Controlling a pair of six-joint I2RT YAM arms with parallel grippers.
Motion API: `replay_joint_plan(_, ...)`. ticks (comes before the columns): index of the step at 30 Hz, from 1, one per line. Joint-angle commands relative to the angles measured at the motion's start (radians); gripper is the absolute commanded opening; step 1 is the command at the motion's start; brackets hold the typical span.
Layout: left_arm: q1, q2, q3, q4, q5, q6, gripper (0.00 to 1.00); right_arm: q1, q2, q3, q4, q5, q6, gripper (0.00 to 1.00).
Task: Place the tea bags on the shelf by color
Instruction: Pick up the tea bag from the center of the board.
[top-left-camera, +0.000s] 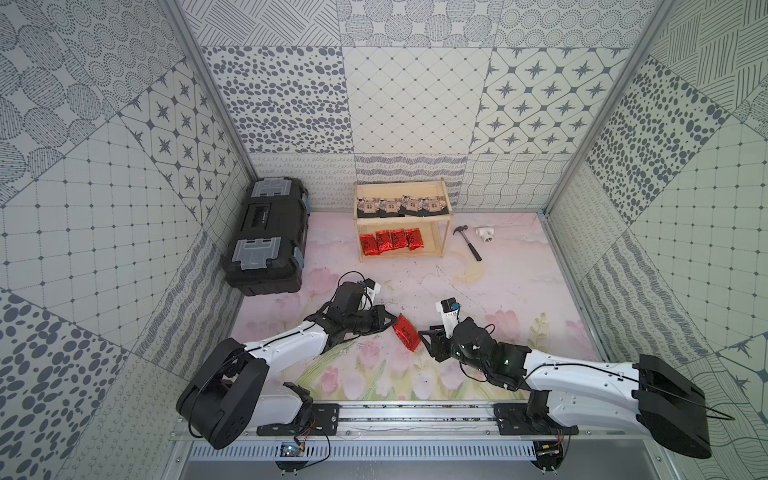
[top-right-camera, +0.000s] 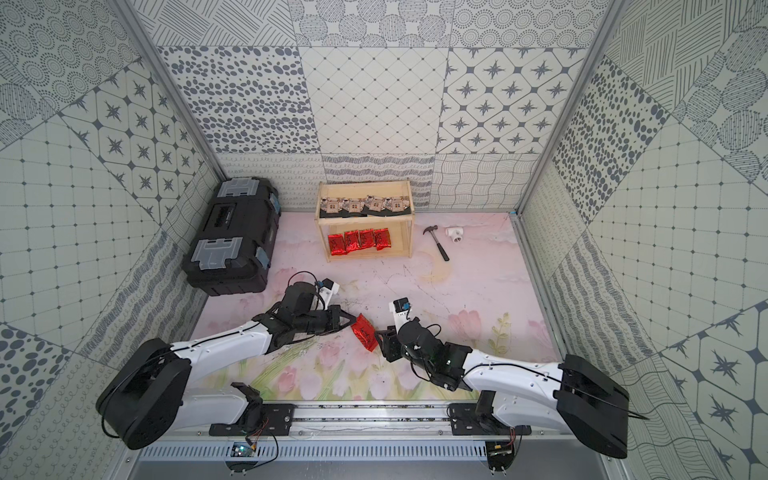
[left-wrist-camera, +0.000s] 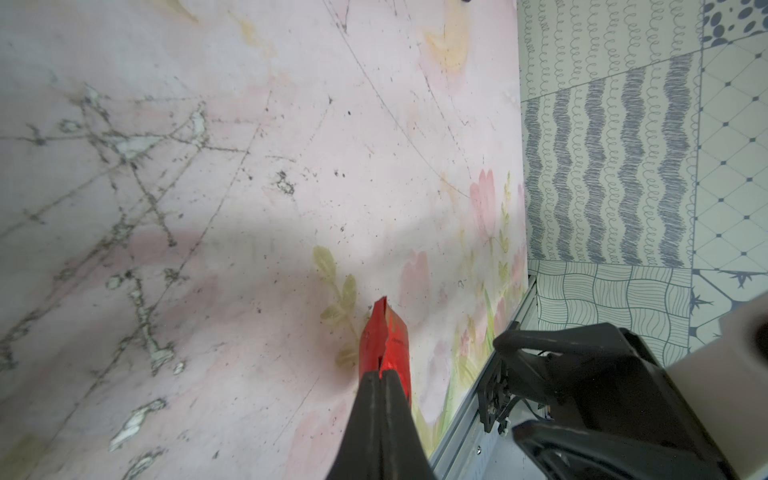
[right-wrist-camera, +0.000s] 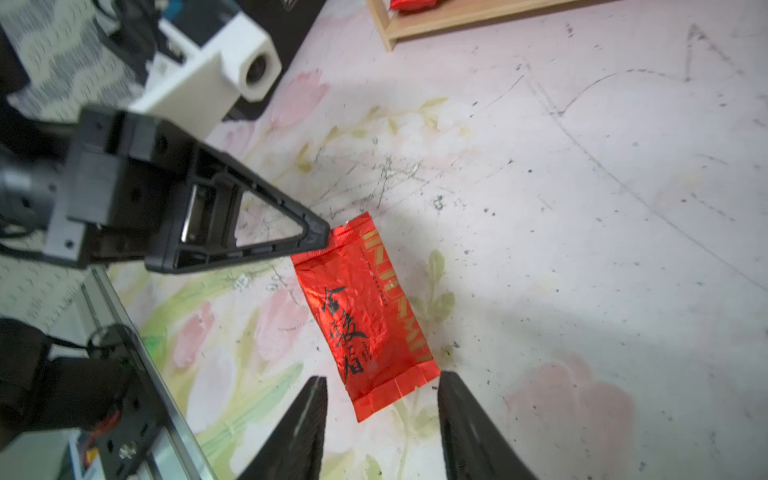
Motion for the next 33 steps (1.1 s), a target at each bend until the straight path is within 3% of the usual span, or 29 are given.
replay_joint_plan(1,0.034,-0.057,0.004,0.042,-0.024,-0.081,0.00,-0.024,-0.058,0.012,-0.065,0.101,0.169,0.51)
replay_joint_plan(7,0.078,-0.060,0.025,0.150,0.011,-0.165,0.00,-0.071,-0.064,0.049,-0.126,0.084,0.305,0.53)
replay_joint_plan(10,0.099,-0.058,0.026,0.209,0.031,-0.202,0.00,-0.169,-0.061,-0.015,0.005,-0.078,0.455,0.58)
replay_joint_plan(14,0.129,-0.040,0.026,0.285,0.061,-0.251,0.00,-0.358,-0.008,-0.114,0.329,-0.333,0.655,0.58)
replay_joint_plan(16,0.141,-0.010,0.032,0.338,0.079,-0.302,0.00,-0.409,0.014,-0.093,0.376,-0.429,0.656,0.59)
replay_joint_plan(23,0.152,0.120,0.072,0.563,0.152,-0.448,0.00,-0.463,0.112,-0.033,0.519,-0.563,0.677,0.62)
replay_joint_plan(29,0.159,0.117,0.082,0.619,0.173,-0.488,0.00,-0.514,0.252,-0.044,0.732,-0.678,0.786,0.61)
replay_joint_plan(33,0.160,0.105,0.082,0.632,0.179,-0.497,0.00,-0.531,0.311,-0.042,0.866,-0.736,0.813,0.55)
